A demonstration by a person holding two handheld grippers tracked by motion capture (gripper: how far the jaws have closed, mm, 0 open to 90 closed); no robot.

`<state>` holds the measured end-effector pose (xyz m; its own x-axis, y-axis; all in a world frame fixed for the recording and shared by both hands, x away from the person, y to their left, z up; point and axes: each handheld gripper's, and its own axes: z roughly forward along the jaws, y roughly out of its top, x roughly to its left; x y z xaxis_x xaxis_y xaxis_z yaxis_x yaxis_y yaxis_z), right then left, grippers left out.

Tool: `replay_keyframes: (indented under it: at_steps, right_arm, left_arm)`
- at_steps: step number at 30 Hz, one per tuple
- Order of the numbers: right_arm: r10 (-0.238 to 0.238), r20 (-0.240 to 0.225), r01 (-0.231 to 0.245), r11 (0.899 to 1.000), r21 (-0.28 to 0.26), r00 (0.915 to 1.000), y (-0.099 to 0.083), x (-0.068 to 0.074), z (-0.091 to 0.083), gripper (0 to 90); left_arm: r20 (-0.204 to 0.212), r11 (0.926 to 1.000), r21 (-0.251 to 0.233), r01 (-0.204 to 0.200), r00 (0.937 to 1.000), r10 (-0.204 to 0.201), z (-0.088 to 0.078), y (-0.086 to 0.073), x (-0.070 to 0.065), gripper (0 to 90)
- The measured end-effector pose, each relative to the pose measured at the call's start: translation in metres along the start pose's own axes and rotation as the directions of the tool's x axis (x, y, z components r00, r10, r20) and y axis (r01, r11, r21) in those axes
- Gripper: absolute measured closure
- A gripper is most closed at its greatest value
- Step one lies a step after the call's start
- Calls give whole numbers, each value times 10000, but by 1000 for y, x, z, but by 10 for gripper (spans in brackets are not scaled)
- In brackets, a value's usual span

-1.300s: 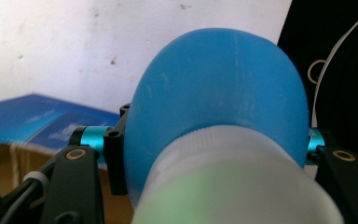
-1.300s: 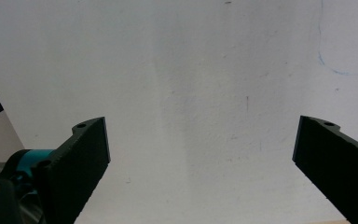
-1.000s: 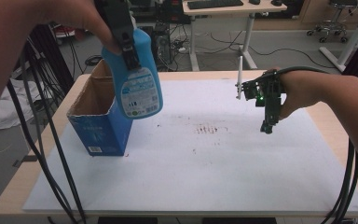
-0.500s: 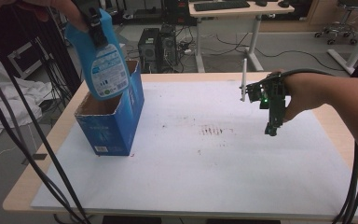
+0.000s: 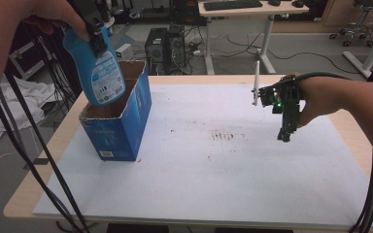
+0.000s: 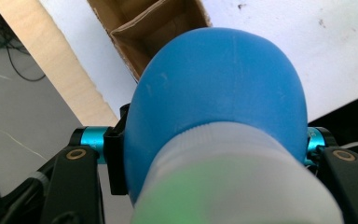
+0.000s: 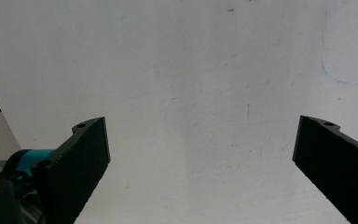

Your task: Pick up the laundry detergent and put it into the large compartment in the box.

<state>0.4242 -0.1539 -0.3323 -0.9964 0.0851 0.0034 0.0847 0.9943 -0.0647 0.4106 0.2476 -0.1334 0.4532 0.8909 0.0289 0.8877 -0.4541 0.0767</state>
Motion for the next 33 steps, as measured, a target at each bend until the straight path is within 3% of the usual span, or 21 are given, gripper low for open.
replay_keyframes:
  at_steps: [5,10,16,19,24,33]
  right_arm:
    - [33,11,-33,10000,-32,10000,0,0,-1,27]
    - [71,16,-71,10000,-44,10000,-2,0,1,27]
    - [103,14,-103,9999,-30,9999,-2,-1,3,27]
    - [60,-7,-60,9999,-114,10000,-1,-1,3,27]
    - [44,24,-43,9999,-133,10000,0,-1,4,27]
    - [104,-47,-105,9999,-130,9999,-1,-1,7,27]
  left_arm:
    - [-104,9993,204,299,9995,-297,17,4,3,380]
    - [-39,9969,333,713,9975,-712,36,5,8,380]
    - [185,9950,431,902,9957,-910,67,7,11,380]
    - [253,9961,562,685,9972,-700,84,9,9,380]
    - [387,9970,752,-161,9992,132,104,10,7,380]
    - [678,9851,1005,-1393,9888,1329,129,11,7,380]
